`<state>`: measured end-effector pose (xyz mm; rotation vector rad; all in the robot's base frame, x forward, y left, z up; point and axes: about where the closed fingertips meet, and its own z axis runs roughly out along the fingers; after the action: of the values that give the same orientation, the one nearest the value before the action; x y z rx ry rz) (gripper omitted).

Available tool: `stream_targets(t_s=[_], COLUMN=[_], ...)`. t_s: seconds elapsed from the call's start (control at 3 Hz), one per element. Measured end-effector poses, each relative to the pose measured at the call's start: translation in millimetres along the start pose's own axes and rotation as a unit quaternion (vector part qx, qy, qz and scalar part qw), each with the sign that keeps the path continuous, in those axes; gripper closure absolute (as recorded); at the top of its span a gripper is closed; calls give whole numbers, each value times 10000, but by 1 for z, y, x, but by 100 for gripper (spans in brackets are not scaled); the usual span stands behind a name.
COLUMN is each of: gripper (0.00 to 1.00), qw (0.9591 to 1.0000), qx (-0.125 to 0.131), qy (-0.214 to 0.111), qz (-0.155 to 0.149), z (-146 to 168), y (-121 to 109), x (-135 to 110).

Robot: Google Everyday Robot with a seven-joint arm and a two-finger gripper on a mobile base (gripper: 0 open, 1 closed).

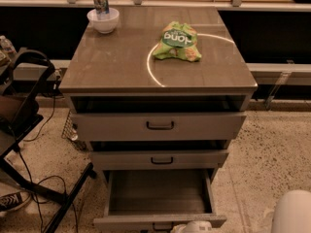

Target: Close bottom drawer

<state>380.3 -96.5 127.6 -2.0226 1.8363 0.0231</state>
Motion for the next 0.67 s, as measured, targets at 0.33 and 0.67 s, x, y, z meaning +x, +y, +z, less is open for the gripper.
stream_targets(t_s=[0.33,0.67], gripper=[0,0], qw=[10000,10000], qx=[-8,-8], qy=[-5,-5], qz=[1,1], z=[1,1], y=[1,1], x=[-1,-1])
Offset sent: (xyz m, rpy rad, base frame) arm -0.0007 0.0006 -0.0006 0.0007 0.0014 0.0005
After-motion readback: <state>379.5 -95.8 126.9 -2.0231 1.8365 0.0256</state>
